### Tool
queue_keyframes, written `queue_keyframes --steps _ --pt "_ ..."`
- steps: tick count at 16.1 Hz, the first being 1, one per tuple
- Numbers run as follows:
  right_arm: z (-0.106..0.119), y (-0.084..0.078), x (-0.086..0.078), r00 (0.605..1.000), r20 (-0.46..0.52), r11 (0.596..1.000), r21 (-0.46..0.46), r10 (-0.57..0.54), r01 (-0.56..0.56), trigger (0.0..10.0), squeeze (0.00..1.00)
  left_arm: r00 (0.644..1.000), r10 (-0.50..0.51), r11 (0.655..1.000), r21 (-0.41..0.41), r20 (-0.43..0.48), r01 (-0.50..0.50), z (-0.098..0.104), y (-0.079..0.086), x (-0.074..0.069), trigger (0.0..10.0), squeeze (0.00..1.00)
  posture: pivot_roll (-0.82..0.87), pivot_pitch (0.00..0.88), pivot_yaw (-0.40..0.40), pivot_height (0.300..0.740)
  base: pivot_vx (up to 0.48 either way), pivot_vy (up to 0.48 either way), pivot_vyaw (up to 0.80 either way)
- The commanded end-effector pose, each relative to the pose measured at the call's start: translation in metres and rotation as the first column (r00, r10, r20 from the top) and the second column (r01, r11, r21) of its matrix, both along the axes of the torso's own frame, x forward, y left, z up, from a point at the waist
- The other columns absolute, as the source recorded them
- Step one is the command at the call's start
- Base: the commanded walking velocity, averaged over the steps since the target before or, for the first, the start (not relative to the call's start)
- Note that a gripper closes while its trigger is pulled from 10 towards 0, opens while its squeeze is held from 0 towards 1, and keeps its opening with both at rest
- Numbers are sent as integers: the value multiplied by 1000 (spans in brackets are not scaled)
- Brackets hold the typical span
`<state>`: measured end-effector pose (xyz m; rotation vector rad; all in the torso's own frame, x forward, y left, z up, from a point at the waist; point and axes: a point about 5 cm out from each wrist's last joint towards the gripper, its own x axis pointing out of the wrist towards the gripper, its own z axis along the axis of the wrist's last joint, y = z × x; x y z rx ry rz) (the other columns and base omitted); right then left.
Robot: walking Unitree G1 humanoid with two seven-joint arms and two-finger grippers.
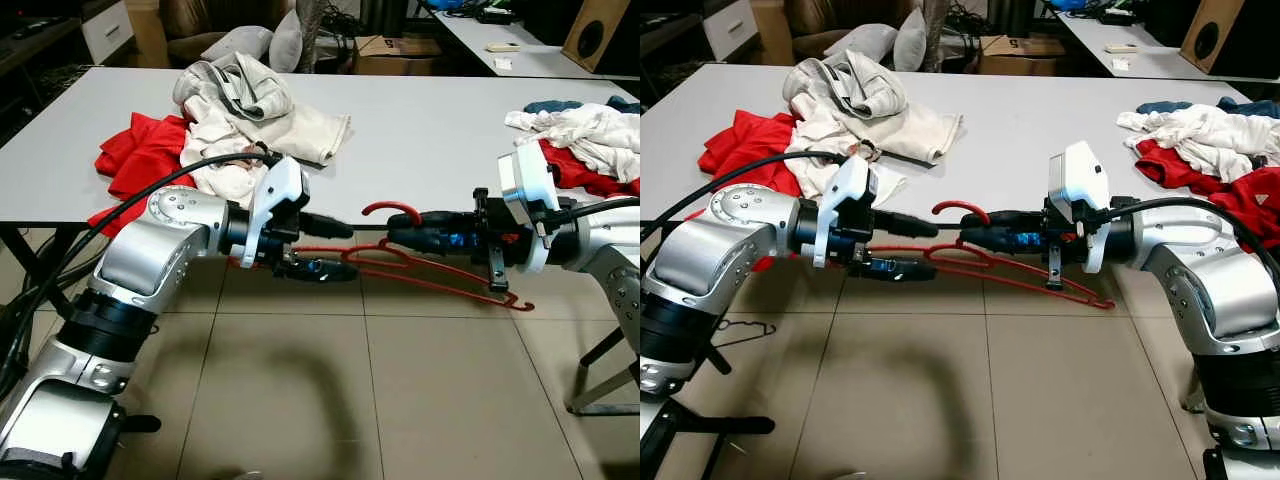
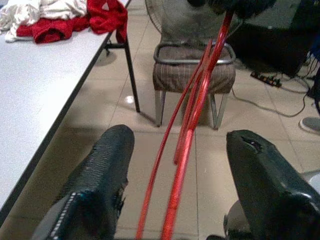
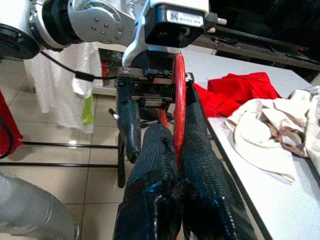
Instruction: Hang hanger
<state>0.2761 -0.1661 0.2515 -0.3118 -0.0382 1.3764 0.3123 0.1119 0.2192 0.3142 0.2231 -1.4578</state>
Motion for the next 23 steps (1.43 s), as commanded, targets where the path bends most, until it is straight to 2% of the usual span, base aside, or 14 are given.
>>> queue_keyframes --steps 1,4,7,11,15,16,17,18,19,23 --pt "6 -1 1 1000 26 1000 -16 5 -5 10000 0 999 18 999 44 27 -19 -1 0 2 0 0 -33 0 2 740 0 0 0" --pt "7 1 1 999 32 1000 -16 16 -16 10000 0 992 85 993 68 96 -92 2 0 11 0 0 -29 0 4 740 0 0 0" --pt "7 1 1 999 35 1000 -17 17 -17 10000 0 989 104 992 61 108 -112 4 1 14 0 0 -29 0 4 740 0 0 0" --pt "7 0 1 999 37 1000 -20 15 -14 10000 0 990 90 994 50 112 -96 3 -1 15 0 0 -33 0 8 740 0 0 0" --pt "7 -2 2 1000 23 1000 -20 13 -13 10000 0 992 33 999 -15 123 -31 9 -3 11 0 0 -34 0 7 740 0 0 0" --pt "7 -2 2 1000 18 1000 -20 15 -14 10000 118 991 15 1000 -21 133 -13 11 -3 10 0 0 -34 0 7 740 0 0 0" --pt "7 -3 3 1000 14 1000 -21 12 -12 10000 388 991 9 1000 -22 133 -6 11 -3 9 0 0 -34 0 7 740 0 0 0" --pt "7 -3 4 1000 11 1000 -21 6 -6 10000 529 991 1 1000 -26 132 2 11 -3 8 0 0 -34 0 7 740 0 0 0" --pt "7 -5 7 1000 9 1000 -12 -19 19 10000 1000 991 -8 999 -34 133 13 12 -3 7 0 0 -31 0 4 740 0 0 0" --pt "10 -10 6 999 -38 1000 14 5 -5 10000 1000 991 -4 999 -40 131 9 11 0 7 0 0 -31 0 1 740 0 0 0"
